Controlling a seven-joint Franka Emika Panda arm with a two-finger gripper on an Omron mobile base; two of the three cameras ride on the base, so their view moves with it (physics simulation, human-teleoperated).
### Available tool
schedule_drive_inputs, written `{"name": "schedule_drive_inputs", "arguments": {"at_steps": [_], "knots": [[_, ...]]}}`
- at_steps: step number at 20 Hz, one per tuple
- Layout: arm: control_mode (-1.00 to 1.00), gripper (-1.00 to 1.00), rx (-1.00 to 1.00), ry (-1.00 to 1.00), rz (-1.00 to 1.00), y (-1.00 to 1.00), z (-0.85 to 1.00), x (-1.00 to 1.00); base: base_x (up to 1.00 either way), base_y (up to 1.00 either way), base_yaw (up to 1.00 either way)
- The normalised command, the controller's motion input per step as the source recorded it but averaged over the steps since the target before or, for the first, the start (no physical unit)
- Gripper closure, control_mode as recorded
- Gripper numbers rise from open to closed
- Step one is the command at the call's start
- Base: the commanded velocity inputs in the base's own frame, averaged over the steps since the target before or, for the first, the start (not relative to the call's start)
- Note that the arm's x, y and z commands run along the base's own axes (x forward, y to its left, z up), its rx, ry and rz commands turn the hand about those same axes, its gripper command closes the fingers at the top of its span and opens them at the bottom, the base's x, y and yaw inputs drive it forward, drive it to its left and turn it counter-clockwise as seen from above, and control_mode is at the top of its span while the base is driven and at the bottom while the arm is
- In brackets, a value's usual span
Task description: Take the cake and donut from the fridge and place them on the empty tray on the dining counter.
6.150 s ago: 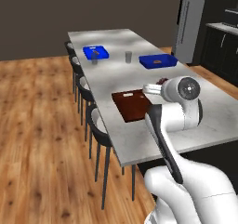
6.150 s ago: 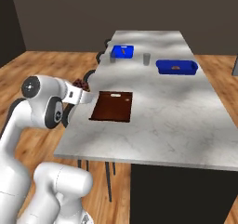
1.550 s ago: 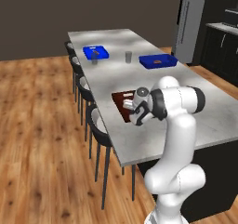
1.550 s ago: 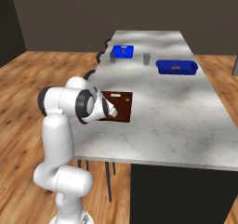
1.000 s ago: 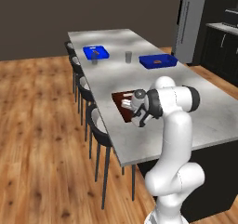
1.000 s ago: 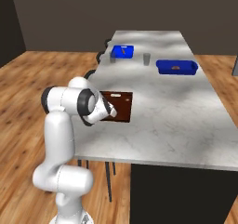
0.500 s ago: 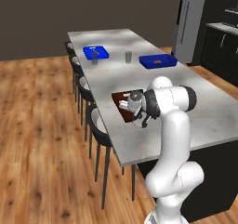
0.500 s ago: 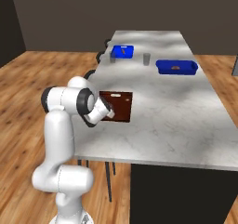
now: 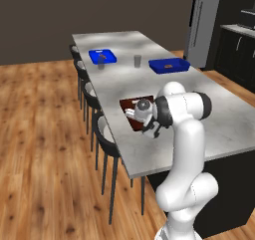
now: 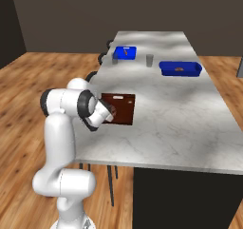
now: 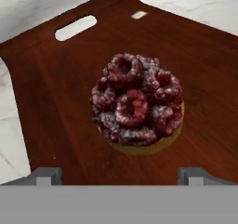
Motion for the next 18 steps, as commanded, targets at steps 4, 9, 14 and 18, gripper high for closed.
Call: {"name": "schedule_drive_inputs", "arguments": {"at_steps": [4,9,14,18], "knots": [[-1.00,-1.00,0.00,0.21,0.00,0.22,0.39,-0.35,0.00,0.00,0.00],[-1.00,-1.00,0.00,0.12,0.00,0.03,0.74,-0.34,0.00,0.00,0.00],[-1.00,-1.00,-0.03,-0.01,0.00,0.00,0.64,-0.10,0.00,0.00,0.00],[-1.00,-1.00,-0.07,-0.02,0.01,0.00,0.65,-0.20,0.00,0.00,0.00]]}}
